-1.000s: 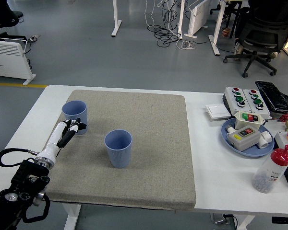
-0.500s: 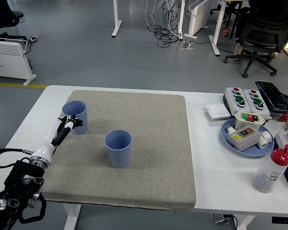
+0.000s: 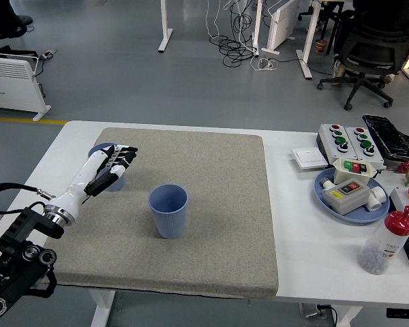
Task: Push cup pick cup insert cup
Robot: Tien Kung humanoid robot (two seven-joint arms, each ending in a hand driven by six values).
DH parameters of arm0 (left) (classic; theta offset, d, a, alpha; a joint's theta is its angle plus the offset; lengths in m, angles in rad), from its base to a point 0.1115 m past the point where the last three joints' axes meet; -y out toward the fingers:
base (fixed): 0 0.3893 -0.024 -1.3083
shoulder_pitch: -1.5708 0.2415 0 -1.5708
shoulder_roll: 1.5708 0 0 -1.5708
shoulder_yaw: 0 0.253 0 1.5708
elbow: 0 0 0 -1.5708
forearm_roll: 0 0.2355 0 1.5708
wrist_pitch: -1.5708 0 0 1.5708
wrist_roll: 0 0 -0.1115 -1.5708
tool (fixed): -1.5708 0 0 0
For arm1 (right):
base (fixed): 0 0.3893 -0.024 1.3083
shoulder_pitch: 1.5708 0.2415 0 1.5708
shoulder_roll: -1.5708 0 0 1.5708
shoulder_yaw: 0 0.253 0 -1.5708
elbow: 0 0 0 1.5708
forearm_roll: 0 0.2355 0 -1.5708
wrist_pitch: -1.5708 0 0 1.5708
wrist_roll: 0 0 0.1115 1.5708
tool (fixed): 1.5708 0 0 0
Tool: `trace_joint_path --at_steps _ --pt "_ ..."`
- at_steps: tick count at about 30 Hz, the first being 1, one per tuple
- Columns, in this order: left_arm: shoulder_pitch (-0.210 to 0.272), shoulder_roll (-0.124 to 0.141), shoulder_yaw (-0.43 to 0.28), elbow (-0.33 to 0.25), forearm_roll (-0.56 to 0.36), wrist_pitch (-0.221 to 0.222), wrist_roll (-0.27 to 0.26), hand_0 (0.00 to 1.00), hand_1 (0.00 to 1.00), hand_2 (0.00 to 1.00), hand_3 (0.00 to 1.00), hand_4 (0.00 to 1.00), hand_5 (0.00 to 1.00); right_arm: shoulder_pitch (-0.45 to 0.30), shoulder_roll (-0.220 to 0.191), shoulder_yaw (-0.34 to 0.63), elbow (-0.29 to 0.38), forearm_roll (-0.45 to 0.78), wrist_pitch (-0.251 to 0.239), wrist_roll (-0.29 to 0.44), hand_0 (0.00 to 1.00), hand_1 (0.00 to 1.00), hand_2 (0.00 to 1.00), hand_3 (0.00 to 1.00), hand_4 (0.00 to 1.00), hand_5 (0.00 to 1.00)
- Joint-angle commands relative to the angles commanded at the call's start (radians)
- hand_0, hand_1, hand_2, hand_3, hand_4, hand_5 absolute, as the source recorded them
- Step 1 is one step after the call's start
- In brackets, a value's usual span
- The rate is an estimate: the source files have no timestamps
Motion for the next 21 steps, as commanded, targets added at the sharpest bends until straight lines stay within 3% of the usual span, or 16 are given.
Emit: trace_joint_path --at_steps 2,3,7,10,15,16,21 --pt "-0.042 0.018 0.014 -0.041 0.090 -0.083 0.064 0.776 0.850 0.906 0.867 0.795 0.943 0.001 -0.001 0.002 0.000 -0.002 0.000 -0.001 0.707 0.647 0.651 0.576 0.076 0.465" --pt "-0.052 0.021 0.018 -0.048 0.129 -0.115 0.081 0.950 0.962 0.998 0.998 0.936 0.742 0.001 -0.001 0.002 0.000 -0.003 0.000 -0.002 0.707 0.647 0.651 0.576 0.076 0.464" --pt "-0.126 0.047 0.060 -0.079 0.293 -0.257 0.163 0.950 0.962 0.998 0.998 0.936 0.742 0.000 -0.002 0.001 0.001 -0.001 0.000 -0.001 0.707 0.647 0.651 0.576 0.076 0.464" --pt "-0.163 0.057 0.089 -0.086 0.329 -0.331 0.195 0.975 0.970 0.998 0.998 0.978 0.670 -0.001 -0.003 0.000 0.001 0.003 -0.001 0.000 0.707 0.647 0.651 0.576 0.076 0.465" --pt "-0.208 0.053 0.137 -0.070 0.357 -0.391 0.214 0.975 0.970 0.998 0.998 0.978 0.670 -0.003 -0.005 -0.002 0.001 0.007 -0.002 0.002 0.707 0.647 0.651 0.576 0.076 0.465" --pt "-0.213 0.051 0.142 -0.068 0.362 -0.397 0.217 0.998 0.991 0.998 0.998 0.991 0.568 -0.003 -0.005 -0.002 0.001 0.007 -0.002 0.002 0.706 0.646 0.651 0.576 0.075 0.462" --pt "-0.248 0.036 0.177 -0.050 0.381 -0.468 0.256 0.998 0.991 0.998 0.998 0.991 0.568 -0.005 -0.005 0.002 0.001 0.001 -0.003 0.000 0.706 0.646 0.651 0.576 0.075 0.462"
